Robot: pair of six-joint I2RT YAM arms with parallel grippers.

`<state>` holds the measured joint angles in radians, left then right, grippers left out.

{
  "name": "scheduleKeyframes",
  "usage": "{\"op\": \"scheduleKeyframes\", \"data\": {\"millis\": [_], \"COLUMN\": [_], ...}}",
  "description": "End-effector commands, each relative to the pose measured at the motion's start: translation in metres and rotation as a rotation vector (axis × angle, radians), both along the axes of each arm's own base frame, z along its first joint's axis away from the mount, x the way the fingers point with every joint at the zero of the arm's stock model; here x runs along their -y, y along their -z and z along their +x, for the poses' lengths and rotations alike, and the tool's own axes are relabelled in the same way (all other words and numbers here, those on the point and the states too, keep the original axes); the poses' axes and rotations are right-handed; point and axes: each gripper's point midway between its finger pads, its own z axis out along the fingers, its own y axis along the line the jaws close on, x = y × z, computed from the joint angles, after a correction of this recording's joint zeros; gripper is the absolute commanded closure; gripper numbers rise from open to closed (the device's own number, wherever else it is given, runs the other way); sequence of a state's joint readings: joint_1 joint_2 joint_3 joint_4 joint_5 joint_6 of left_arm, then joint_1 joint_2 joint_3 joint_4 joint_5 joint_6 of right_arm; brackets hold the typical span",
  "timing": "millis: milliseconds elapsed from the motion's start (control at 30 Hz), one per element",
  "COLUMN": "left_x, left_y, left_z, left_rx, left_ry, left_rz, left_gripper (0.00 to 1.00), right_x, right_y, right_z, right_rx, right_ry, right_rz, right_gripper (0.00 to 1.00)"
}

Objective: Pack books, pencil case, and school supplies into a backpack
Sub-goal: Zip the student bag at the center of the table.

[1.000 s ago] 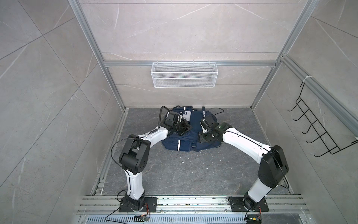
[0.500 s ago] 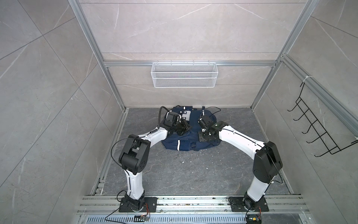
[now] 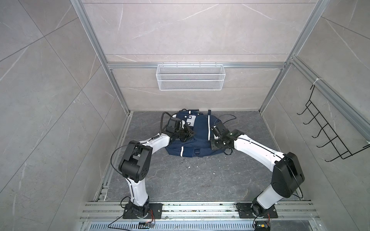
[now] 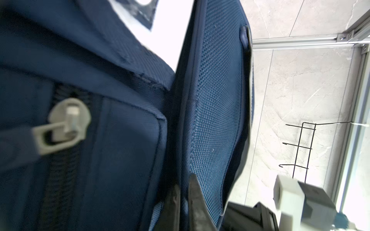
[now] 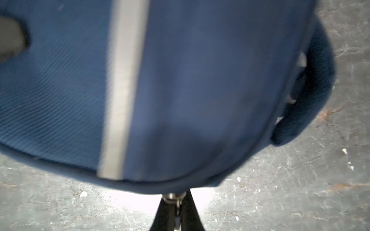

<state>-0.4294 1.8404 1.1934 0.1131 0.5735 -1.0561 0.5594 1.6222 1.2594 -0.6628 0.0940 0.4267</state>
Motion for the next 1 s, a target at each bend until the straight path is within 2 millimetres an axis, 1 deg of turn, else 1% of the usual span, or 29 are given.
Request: {"op": "scheduleKeyframes", "data": {"millis": [0,100,167,200,233,300,367,433,533,600,633,667,700,767,867,967], "left_x": [-0.047,-0.058,-0.062,-0.064,-0.065,-0.070,-0.078,-0.083,-0.090,-0.102,-0.109,-0.115,-0.121,-0.125,-0.111,-0.092], "left_y": [-0.031,-0.030,-0.028,-0.027,-0.026,-0.021,-0.014,-0.011,-0.016,-0.027,-0.032,-0.035,-0.036,-0.035,-0.032,-0.034], "left_z": [0.024,0.021,0.016,0.012,0.009,0.000,-0.007,-0.012,-0.022,-0.036,-0.046,-0.058,-0.070,-0.091,-0.116,-0.128], "left_rx": [0.116,0.142,0.156,0.158,0.162,0.162,0.138,0.127,0.118,0.126,0.127,0.113,0.095,0.051,-0.023,-0.048], "left_ry": [-0.094,-0.062,-0.023,-0.001,0.018,0.045,0.046,0.040,0.023,-0.008,-0.019,-0.023,-0.025,-0.013,0.012,0.027], "left_rz": [0.020,0.096,0.161,0.193,0.221,0.283,0.336,0.362,0.380,0.425,0.450,0.465,0.481,0.469,0.370,0.314], "left_gripper": [1.00,1.00,1.00,1.00,1.00,1.00,1.00,1.00,0.53,0.36,0.25,0.16,0.15,0.16,0.18,0.19], "right_x": [0.040,0.052,0.053,0.051,0.046,0.029,0.011,-0.006,-0.032,-0.045,-0.052,-0.056,-0.063,-0.078,-0.105,-0.136], "right_y": [0.001,-0.004,-0.011,-0.017,-0.024,-0.038,-0.046,-0.050,-0.051,-0.053,-0.055,-0.059,-0.062,-0.066,-0.067,-0.066], "right_z": [-0.009,-0.003,0.003,0.006,0.009,0.012,0.010,0.005,-0.008,-0.012,-0.013,-0.014,-0.014,-0.018,-0.031,-0.051], "right_rx": [-0.035,-0.021,-0.001,0.017,0.035,0.065,0.071,0.074,0.062,0.058,0.059,0.068,0.078,0.084,0.070,0.046], "right_ry": [0.101,0.108,0.079,0.053,0.011,-0.108,-0.223,-0.320,-0.444,-0.480,-0.487,-0.488,-0.492,-0.512,-0.585,-0.680], "right_rz": [-0.023,-0.016,-0.003,0.008,0.020,0.064,0.106,0.112,0.083,0.084,0.093,0.102,0.118,0.140,0.168,0.200], "right_gripper": [1.00,1.00,1.00,1.00,1.00,1.00,1.00,1.00,1.00,1.00,1.00,1.00,1.00,1.00,1.00,1.00]}}
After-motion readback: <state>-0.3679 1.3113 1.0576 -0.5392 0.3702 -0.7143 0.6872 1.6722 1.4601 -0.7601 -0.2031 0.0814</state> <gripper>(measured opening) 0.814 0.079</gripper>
